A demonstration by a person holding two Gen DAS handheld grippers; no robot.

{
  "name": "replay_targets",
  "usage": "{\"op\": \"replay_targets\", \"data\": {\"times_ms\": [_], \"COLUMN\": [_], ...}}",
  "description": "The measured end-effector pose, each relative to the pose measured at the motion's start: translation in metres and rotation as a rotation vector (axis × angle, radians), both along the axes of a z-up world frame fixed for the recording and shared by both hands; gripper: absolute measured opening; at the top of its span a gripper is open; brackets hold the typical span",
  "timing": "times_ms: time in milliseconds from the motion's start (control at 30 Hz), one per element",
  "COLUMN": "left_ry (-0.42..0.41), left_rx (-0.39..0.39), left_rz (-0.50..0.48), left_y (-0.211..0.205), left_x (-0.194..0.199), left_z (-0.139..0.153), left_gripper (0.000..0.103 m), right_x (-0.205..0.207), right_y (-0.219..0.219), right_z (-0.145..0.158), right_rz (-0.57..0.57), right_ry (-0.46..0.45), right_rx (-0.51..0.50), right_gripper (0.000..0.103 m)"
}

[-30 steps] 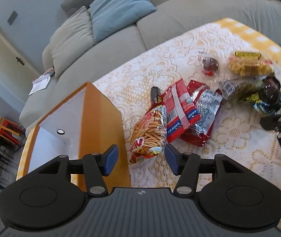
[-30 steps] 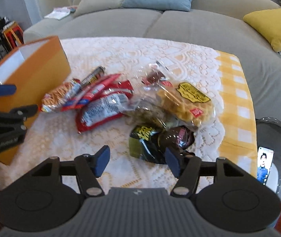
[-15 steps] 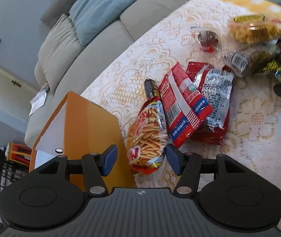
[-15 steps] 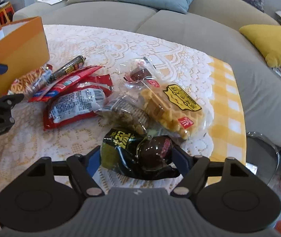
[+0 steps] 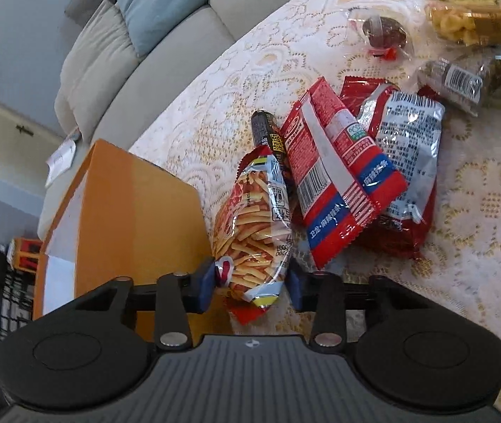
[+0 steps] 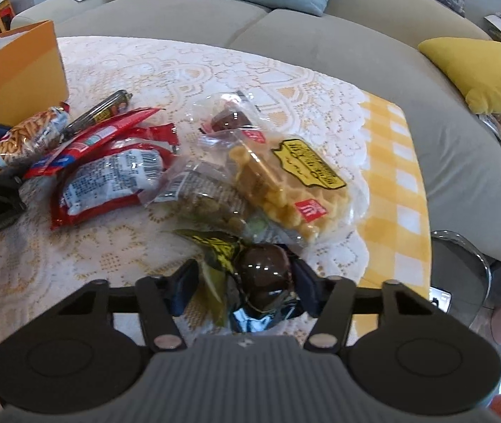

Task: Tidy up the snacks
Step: 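Grasp the red stick-snack bag with the left tool while the right tool grasps the dark chocolate snack, then lower the stick-snack bag into the box with the left tool while the right tool places the chocolate snack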

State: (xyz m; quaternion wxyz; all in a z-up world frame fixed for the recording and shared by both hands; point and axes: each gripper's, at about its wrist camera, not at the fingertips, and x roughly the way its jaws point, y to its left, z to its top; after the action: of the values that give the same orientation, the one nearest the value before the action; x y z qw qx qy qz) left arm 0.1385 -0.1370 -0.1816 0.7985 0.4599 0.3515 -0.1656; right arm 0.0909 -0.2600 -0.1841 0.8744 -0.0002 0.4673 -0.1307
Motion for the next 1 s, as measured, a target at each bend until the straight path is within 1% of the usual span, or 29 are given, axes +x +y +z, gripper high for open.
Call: {"op": "replay_targets", "data": {"times_ms": [67, 133, 267, 400, 567, 800, 1000], "left_ry": [0.016, 0.037, 0.068, 0.103, 0.144, 0.158, 0.161], "left_rx": [-0.021, -0.056, -0.135, -0.205, -0.265, -0.347, -0.463], "left_rz": [0.019, 0.047, 0.098, 0.132, 0.174, 0.197, 0.212], "left_y": [0.001, 0.004, 0.009, 0.014, 0.023, 0.038, 0.061], "left_x": [0.000, -0.001, -0.007, -0.020, -0.036, -0.061, -0.078], "left_z": [0.003, 0.009, 0.024, 0.040, 0.057, 0.085, 0.113], "left_gripper": [0.035, 0.033, 0.032, 0.032, 0.031, 0.031, 0.031], "right_x": [-0.001, -0.002, -0.004, -0.007, -0.015, -0.031, -0.044], "right_y": [0.000, -0.001, -0.004, 0.003, 0.015, 0.035, 0.054], "right_z": [0.001, 0.002, 0.006, 0.011, 0.021, 0.045, 0.067], "right_rz": [-0.005, -0.012, -0.013, 0.022, 0.066, 0.108, 0.142], "right_ry": [0.002, 0.002, 0.002, -0.007, -0.020, -0.074, -0.128], "right_rx": [-0.014, -0.022, 0.021, 0.034, 0.044, 0.049, 0.062], "right_gripper": [0.041, 0.035, 0.034, 0.034, 0.034, 0.034, 0.034]}}
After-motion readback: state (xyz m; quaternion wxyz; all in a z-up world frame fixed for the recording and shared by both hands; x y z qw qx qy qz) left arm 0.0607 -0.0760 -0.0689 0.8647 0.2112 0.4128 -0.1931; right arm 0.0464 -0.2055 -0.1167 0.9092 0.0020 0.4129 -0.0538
